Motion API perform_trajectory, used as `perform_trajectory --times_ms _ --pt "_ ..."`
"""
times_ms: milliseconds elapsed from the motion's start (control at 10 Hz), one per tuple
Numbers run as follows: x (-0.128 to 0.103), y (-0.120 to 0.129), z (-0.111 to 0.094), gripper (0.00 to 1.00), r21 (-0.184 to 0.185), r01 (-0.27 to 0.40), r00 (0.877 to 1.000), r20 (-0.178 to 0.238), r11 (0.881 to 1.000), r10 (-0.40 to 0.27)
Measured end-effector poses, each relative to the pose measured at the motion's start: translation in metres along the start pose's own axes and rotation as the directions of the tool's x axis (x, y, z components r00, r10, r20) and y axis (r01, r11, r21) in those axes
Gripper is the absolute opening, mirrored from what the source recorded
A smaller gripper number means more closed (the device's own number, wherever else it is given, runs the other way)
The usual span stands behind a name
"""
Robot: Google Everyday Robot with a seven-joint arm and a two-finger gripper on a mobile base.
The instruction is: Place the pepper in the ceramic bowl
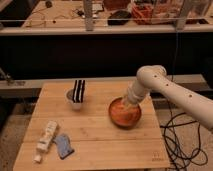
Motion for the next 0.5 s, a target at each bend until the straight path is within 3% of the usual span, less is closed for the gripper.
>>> perform_trajectory --times_ms 500 --pt "0.0011 0.0009 0.0003 0.29 0.002 -0.017 1.000 0.009 1.000 0.017"
